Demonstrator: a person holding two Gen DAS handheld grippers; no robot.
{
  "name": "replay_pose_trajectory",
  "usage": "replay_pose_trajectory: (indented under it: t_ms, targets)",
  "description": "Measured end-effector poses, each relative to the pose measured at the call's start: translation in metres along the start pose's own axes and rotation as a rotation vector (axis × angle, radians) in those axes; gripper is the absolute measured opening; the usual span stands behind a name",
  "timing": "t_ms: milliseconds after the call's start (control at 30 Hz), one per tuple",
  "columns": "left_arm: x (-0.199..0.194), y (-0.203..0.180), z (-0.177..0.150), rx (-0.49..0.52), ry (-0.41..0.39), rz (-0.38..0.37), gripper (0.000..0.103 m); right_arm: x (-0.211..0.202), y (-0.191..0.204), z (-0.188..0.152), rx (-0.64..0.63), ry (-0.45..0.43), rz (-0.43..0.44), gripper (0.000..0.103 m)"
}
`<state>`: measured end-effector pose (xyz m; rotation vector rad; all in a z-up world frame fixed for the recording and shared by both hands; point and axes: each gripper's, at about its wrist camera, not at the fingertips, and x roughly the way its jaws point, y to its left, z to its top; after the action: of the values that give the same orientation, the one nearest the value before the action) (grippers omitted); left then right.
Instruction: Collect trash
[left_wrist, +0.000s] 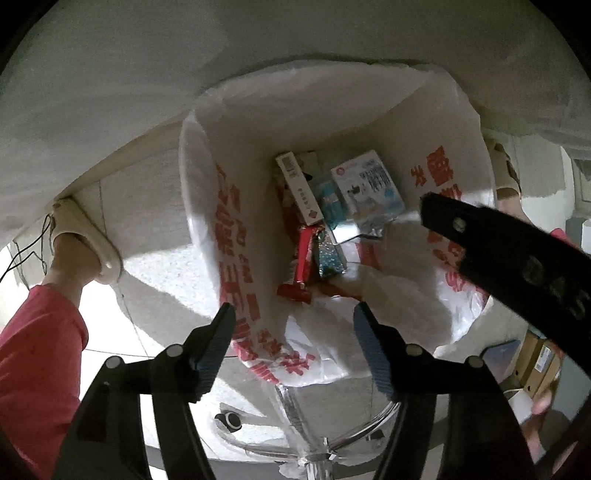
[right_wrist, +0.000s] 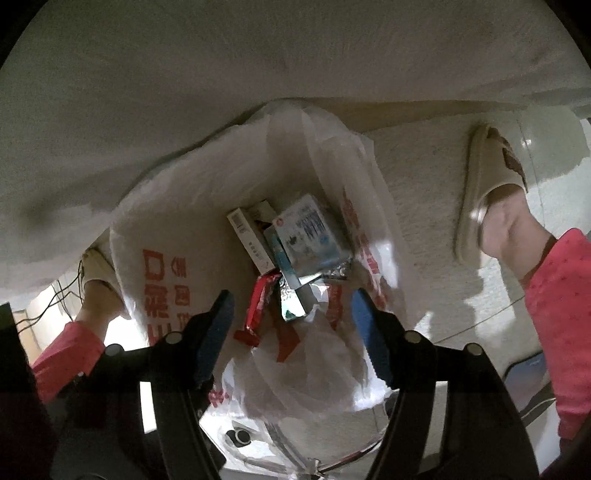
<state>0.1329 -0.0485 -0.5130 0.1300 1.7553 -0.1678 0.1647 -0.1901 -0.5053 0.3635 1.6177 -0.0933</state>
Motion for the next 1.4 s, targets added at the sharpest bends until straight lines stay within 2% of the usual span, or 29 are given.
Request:
replay_pose_trajectory:
  t_ms: [133, 233, 367, 433, 667, 833, 967, 1133, 1267, 1400]
  targets:
    - [-0.009, 0.005, -0.005, -0.018, -0.013, 0.011, 0.072, -0.021, 0.0, -0.007, -0.035, -0.035, -0.051, 0.072]
    - [-0.018, 0.008, -0.01, -0.028, -0.027, 0.021, 0.075, -0.042, -0.003, -0.014, -0.05, -0.068, -0.087, 0.073]
    - [-0.039, 0.016, -0.021, -0.065, -0.062, 0.044, 0.077, -0.071, 0.002, -0.03, -0.111, -0.109, -0.144, 0.082]
    - [-0.05, 0.019, -0.025, -0.082, -0.081, 0.051, 0.077, -0.083, 0.007, -0.04, -0.138, -0.126, -0.158, 0.083]
    - [-0.103, 0.021, -0.052, -0.089, -0.203, 0.09, 0.081, -0.125, 0.012, -0.074, -0.166, -0.179, -0.095, 0.086]
    - [-0.127, 0.017, -0.074, -0.1, -0.241, 0.094, 0.081, -0.152, 0.013, -0.099, -0.19, -0.218, -0.104, 0.087]
    - [-0.146, 0.008, -0.091, -0.114, -0.275, 0.064, 0.082, -0.175, 0.007, -0.114, -0.19, -0.253, -0.099, 0.087]
    - [-0.177, -0.004, -0.113, -0.113, -0.343, 0.06, 0.082, -0.21, 0.0, -0.135, -0.199, -0.33, -0.119, 0.087]
    - [-0.211, -0.012, -0.128, -0.107, -0.419, 0.087, 0.082, -0.246, -0.001, -0.152, -0.211, -0.411, -0.135, 0.087]
    - [-0.249, -0.016, -0.145, -0.107, -0.51, 0.094, 0.082, -0.285, -0.007, -0.168, -0.196, -0.483, -0.093, 0.087]
